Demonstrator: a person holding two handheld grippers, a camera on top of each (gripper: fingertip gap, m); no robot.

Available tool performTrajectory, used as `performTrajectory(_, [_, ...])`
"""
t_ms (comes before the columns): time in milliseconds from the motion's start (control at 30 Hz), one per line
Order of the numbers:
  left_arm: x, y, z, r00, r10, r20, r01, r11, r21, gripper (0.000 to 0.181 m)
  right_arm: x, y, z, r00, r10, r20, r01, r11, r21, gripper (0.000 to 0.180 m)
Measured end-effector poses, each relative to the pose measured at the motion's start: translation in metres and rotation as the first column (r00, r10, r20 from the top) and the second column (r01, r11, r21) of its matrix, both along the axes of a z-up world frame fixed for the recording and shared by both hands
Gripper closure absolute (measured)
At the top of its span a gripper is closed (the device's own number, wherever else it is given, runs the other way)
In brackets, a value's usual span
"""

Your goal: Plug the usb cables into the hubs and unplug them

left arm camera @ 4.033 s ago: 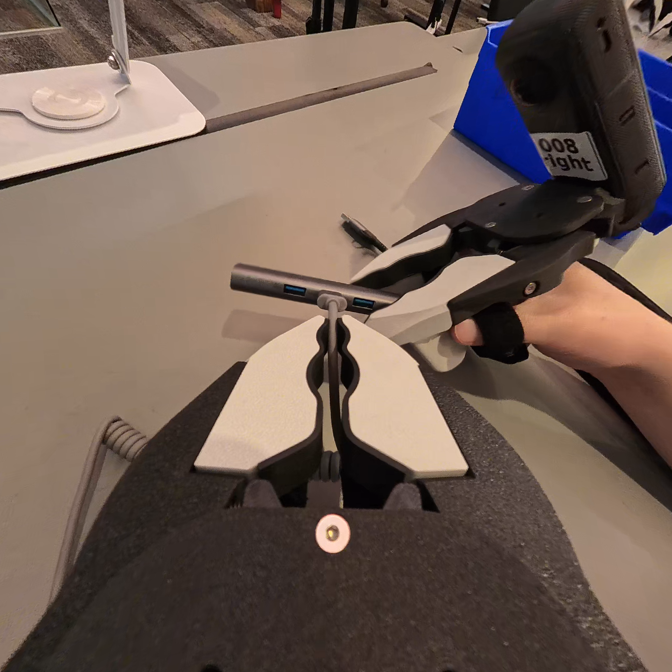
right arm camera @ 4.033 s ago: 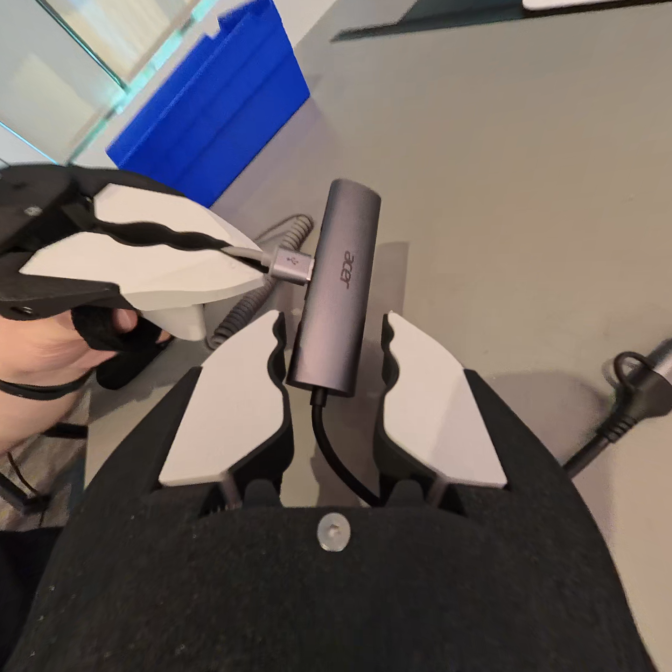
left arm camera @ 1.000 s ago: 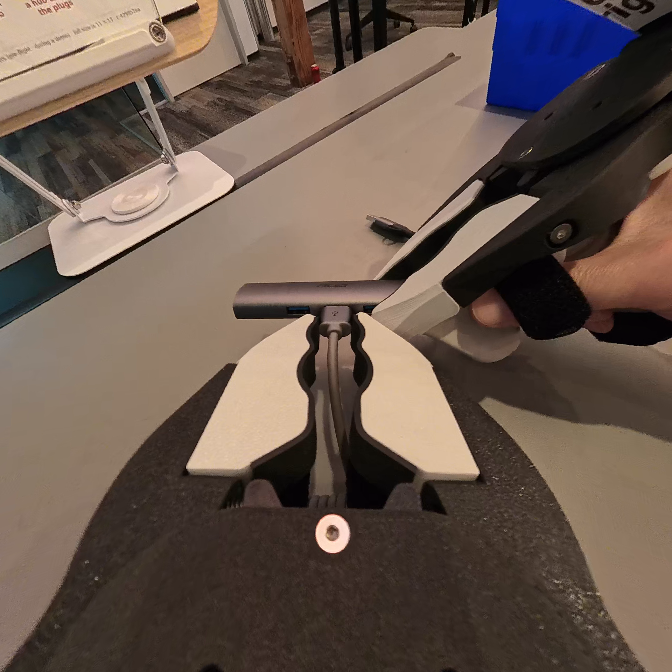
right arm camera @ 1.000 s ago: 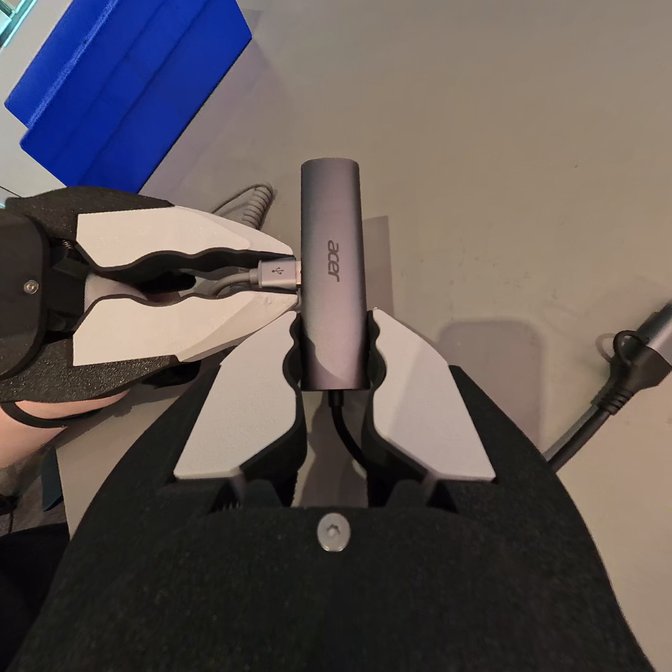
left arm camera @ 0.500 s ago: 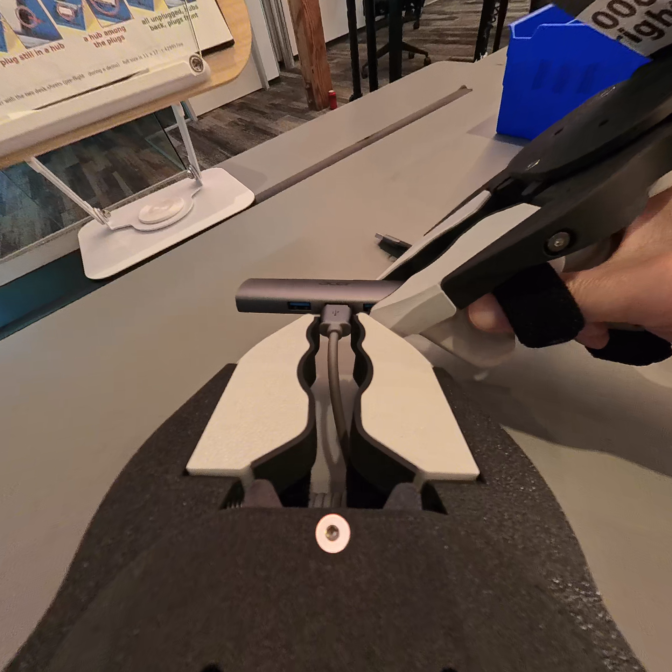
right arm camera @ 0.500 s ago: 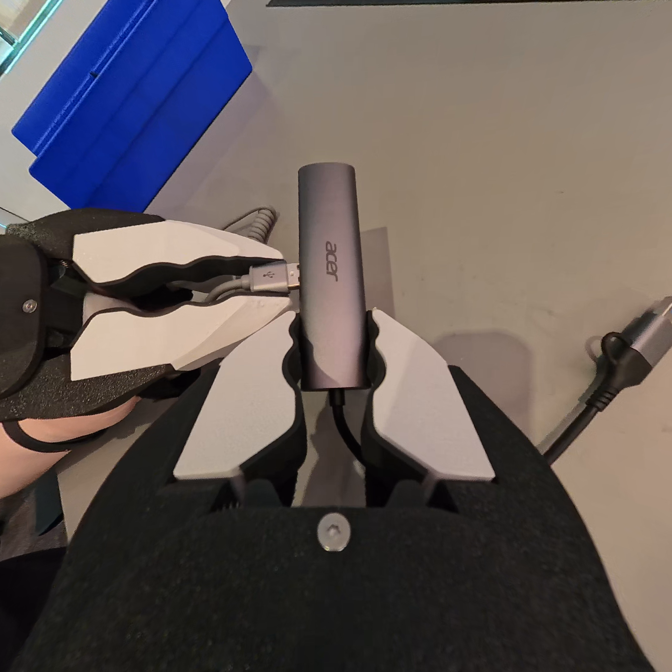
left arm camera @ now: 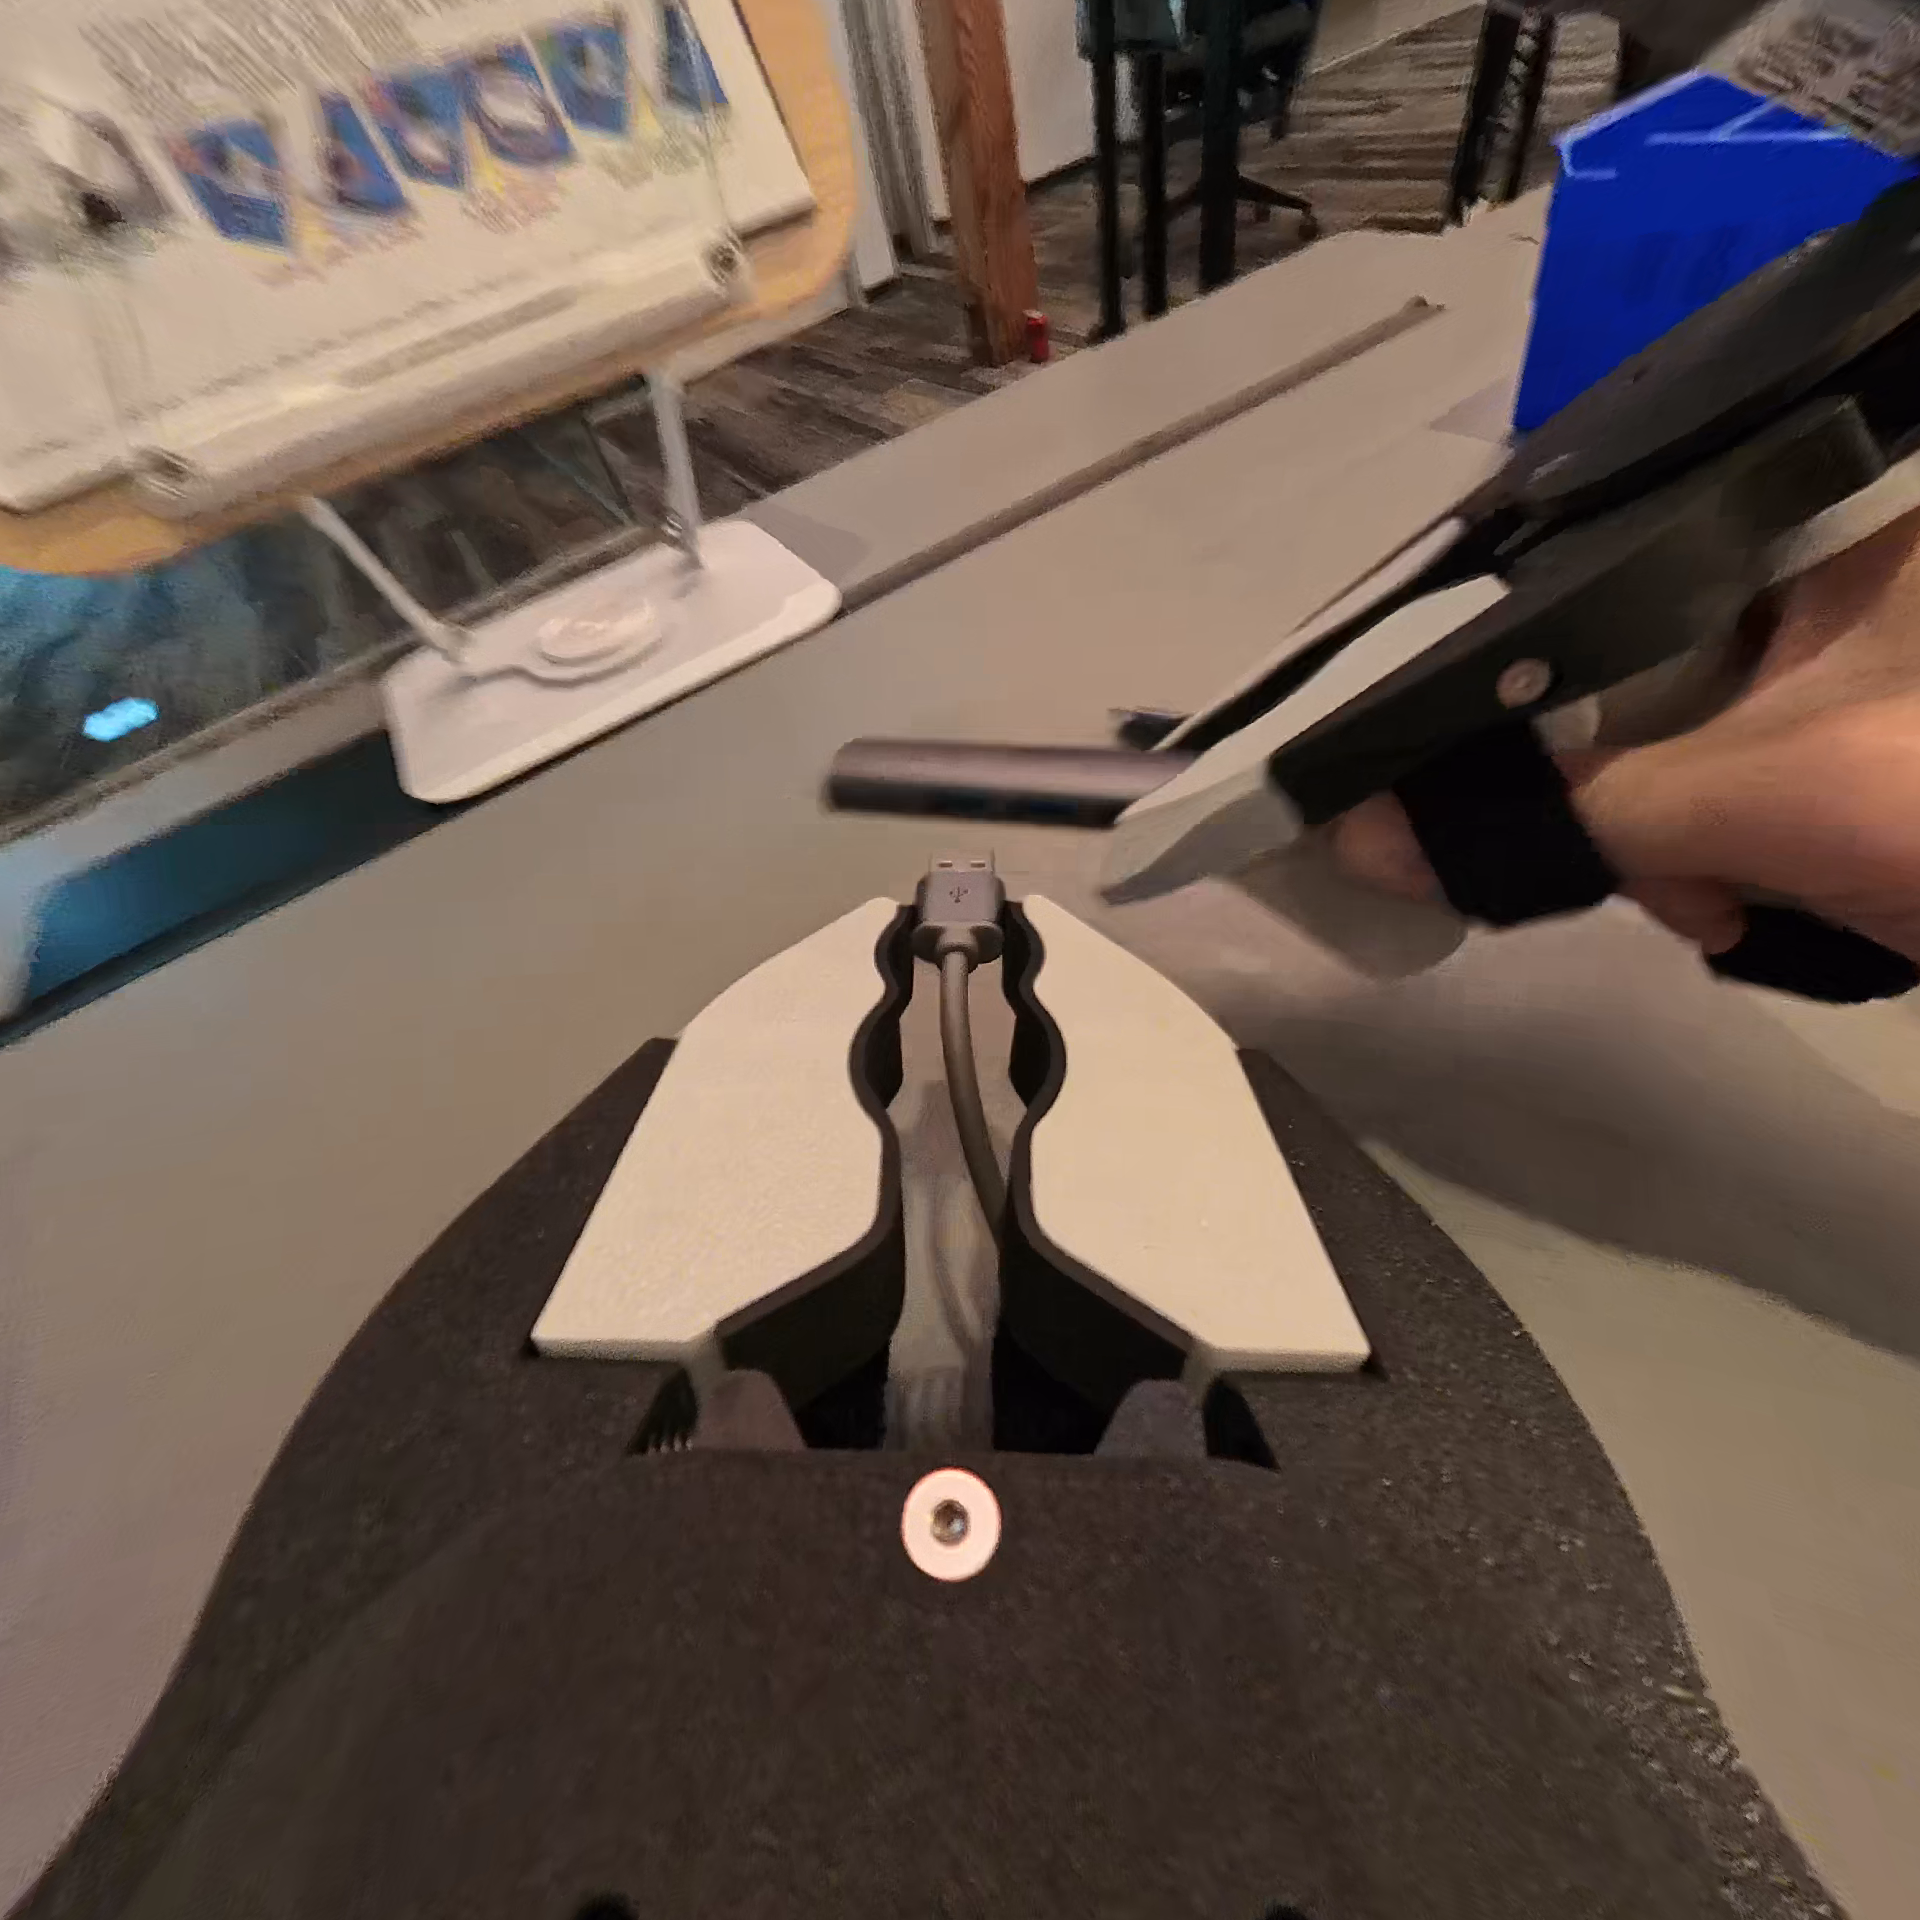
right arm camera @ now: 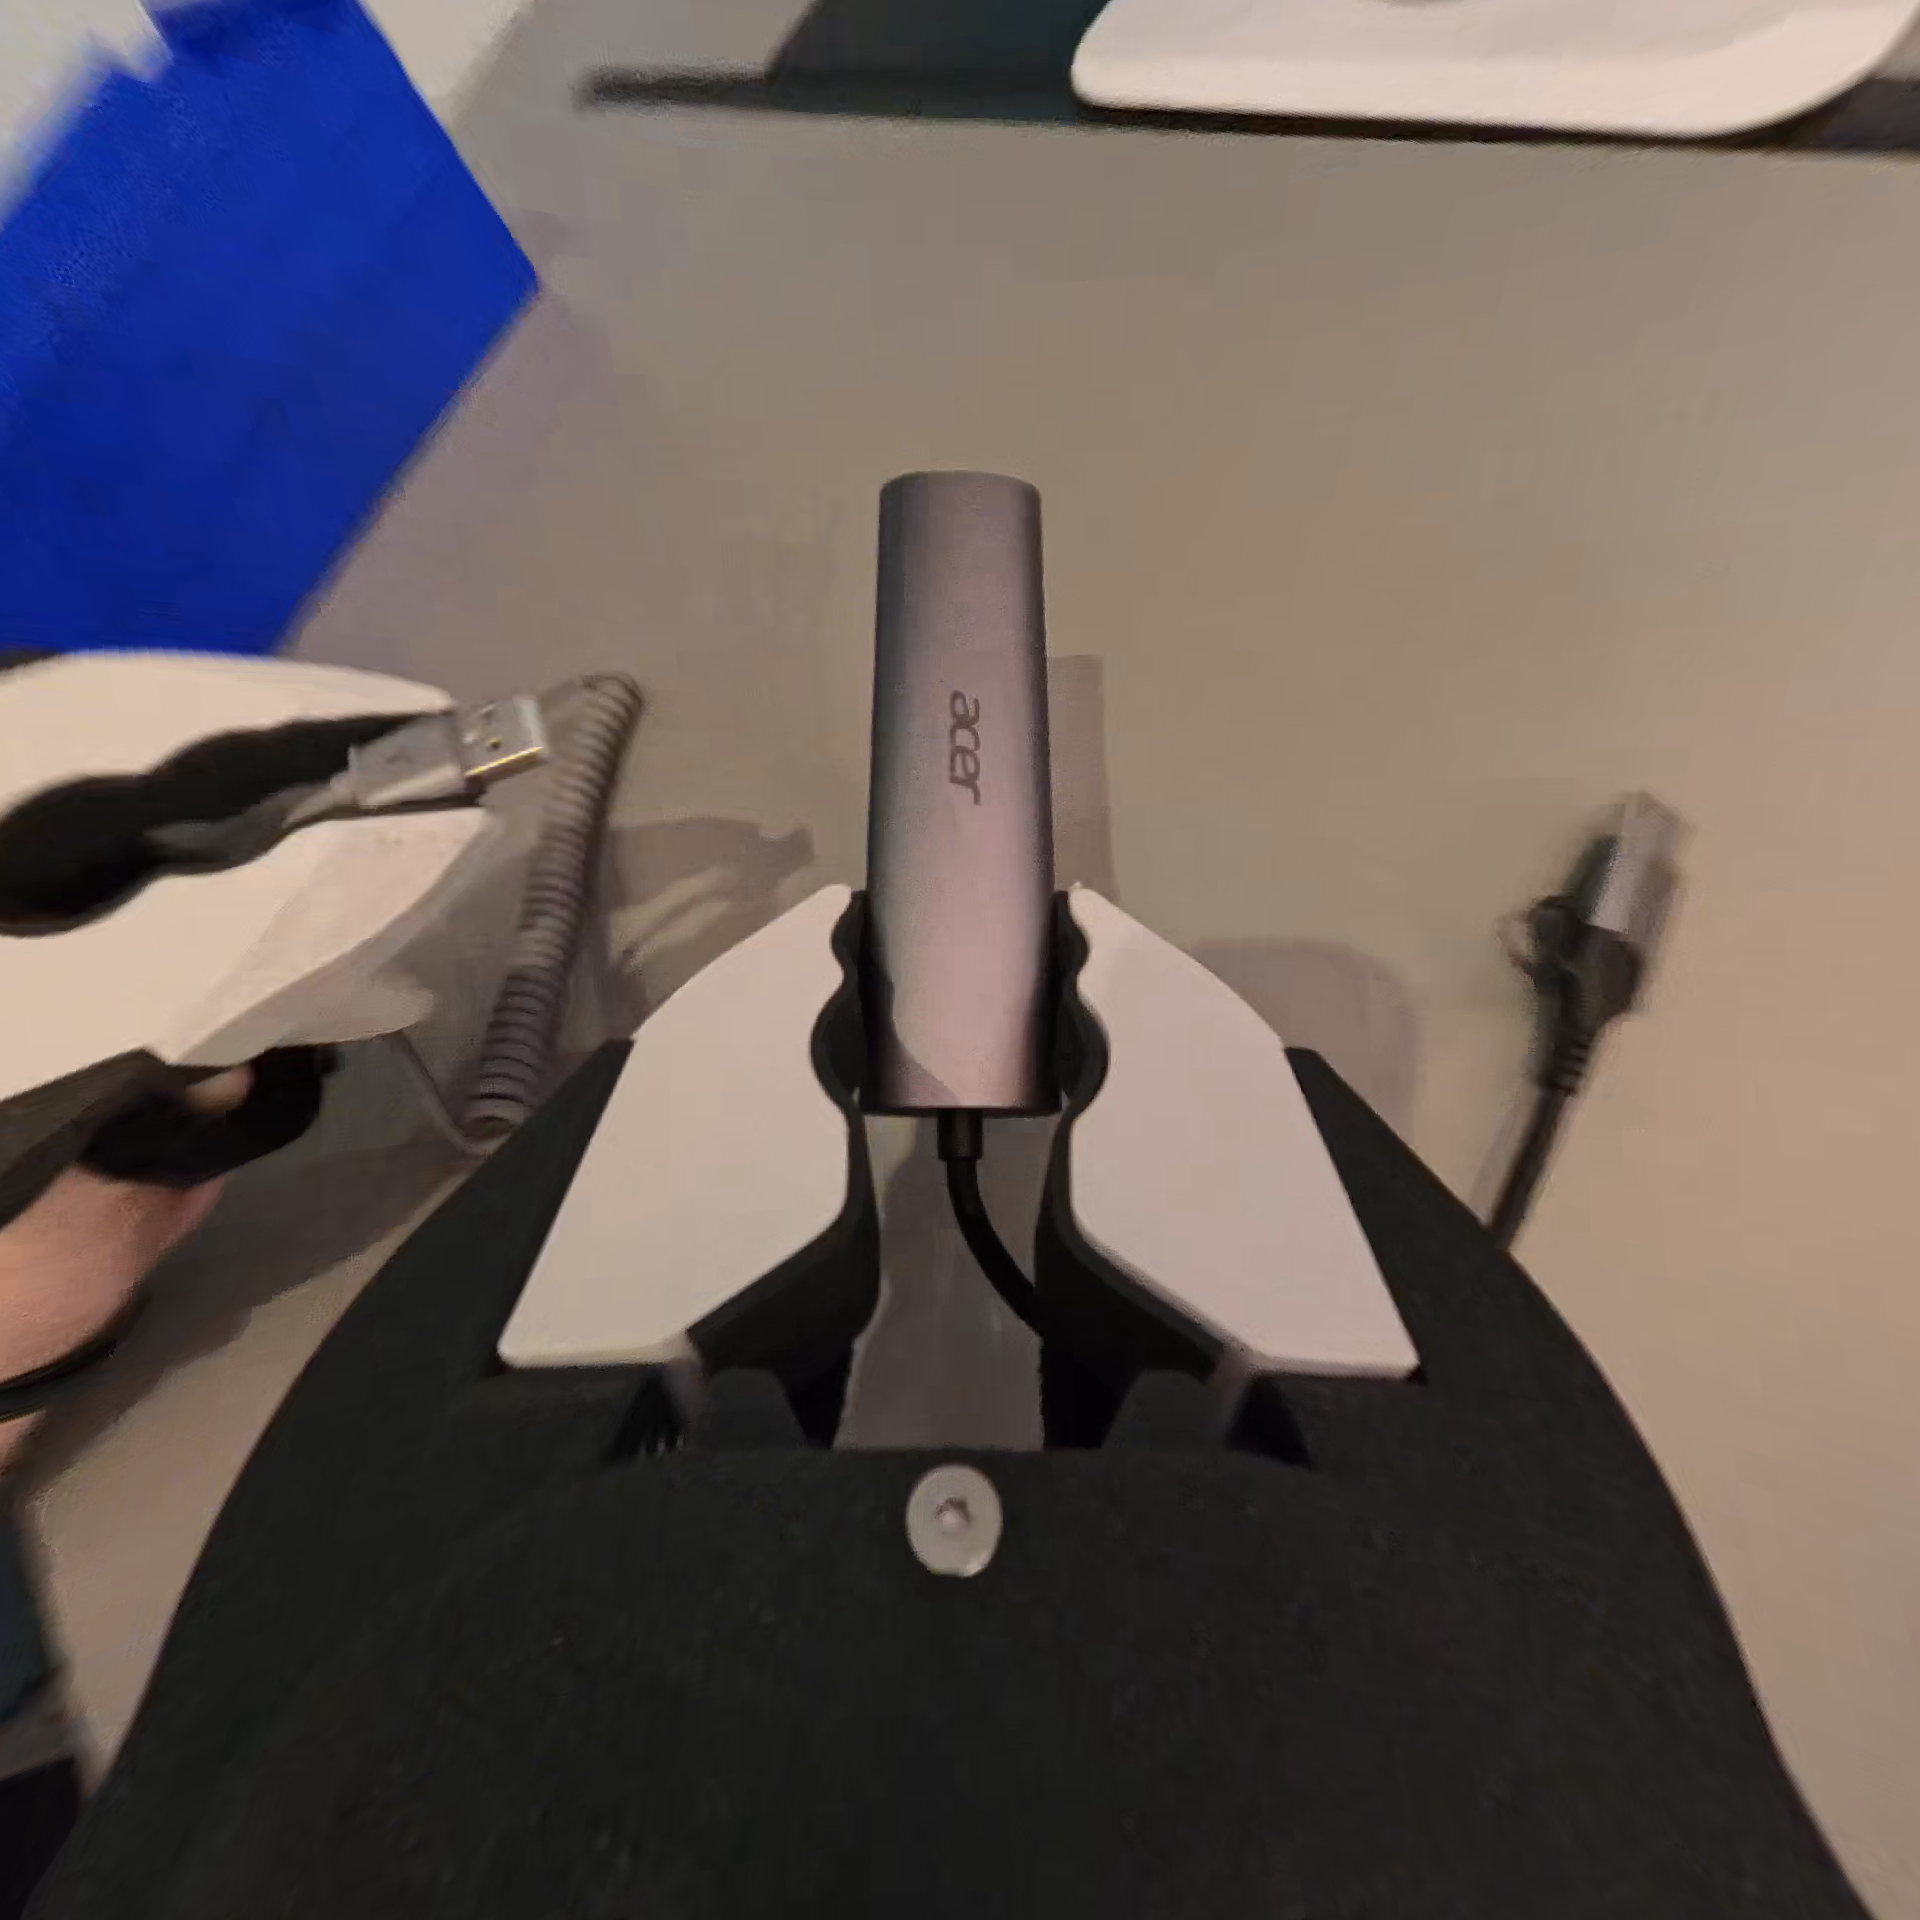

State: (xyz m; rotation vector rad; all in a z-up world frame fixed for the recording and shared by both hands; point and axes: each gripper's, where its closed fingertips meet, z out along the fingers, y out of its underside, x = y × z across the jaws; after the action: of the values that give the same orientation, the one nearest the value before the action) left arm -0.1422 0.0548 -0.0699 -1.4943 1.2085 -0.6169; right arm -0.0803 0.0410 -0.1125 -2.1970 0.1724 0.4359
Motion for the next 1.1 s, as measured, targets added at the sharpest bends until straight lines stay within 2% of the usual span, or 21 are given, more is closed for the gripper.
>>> performTrajectory(33, [-0.006, 0.002, 0.005, 1.000, 0.004, 0.005, -0.004, 1.000, 0.017, 0.164, 0.006, -0.003, 0.005, 0.997, -0.001, -0.081, 0.003, 1.000, 0.025, 0.148])
performTrajectory(67, [-0.011, 0.004, 0.006, 1.000, 0.004, 0.007, -0.004, 1.000, 0.014, 0.164, 0.014, -0.006, 0.008, 0.997, -0.012, -0.079, 0.014, 1.000, 0.028, 0.148])
performTrajectory(333, [-0.010, 0.000, 0.000, 1.000, -0.030, -0.008, 0.030, 0.999, -0.041, 0.164, 0.022, -0.012, 0.004, 1.000, 0.011, 0.006, -0.011, 1.000, 0.003, 0.148])
performTrajectory(433, [-0.009, -0.005, 0.000, 0.999, -0.039, -0.015, 0.039, 0.999, -0.038, 0.164, 0.017, -0.018, 0.015, 0.998, 0.043, 0.041, -0.044, 0.999, 0.013, 0.148])
performTrajectory(500, [-0.008, -0.008, 0.002, 0.999, -0.048, -0.013, 0.047, 0.998, -0.047, 0.164, 0.019, -0.022, 0.040, 0.995, 0.070, 0.068, -0.072, 0.997, 0.035, 0.147])
performTrajectory(633, [-0.006, -0.016, 0.008, 0.997, -0.074, -0.005, 0.073, 0.995, -0.061, 0.164, 0.052, -0.041, 0.124, 0.986, 0.083, 0.144, -0.097, 0.991, 0.093, 0.147])
performTrajectory(767, [-0.006, -0.020, 0.015, 0.996, -0.087, 0.001, 0.087, 0.995, -0.047, 0.164, 0.116, -0.077, 0.203, 0.964, 0.014, 0.266, -0.044, 0.993, 0.106, 0.147])
performTrajectory(867, [-0.006, -0.021, 0.021, 0.995, -0.094, 0.017, 0.095, 0.994, -0.058, 0.164, 0.172, -0.111, 0.235, 0.942, -0.051, 0.332, 0.025, 0.996, 0.082, 0.147])
performTrajectory(967, [-0.005, -0.022, 0.023, 0.995, -0.096, 0.018, 0.097, 0.993, -0.062, 0.164, 0.228, -0.145, 0.224, 0.930, -0.103, 0.353, 0.104, 0.994, 0.014, 0.147])
performTrajectory(1100, [0.000, -0.027, 0.027, 0.994, -0.103, 0.018, 0.104, 0.993, -0.050, 0.164, 0.281, -0.176, 0.162, 0.951, -0.167, 0.258, 0.191, 0.979, -0.071, 0.147])
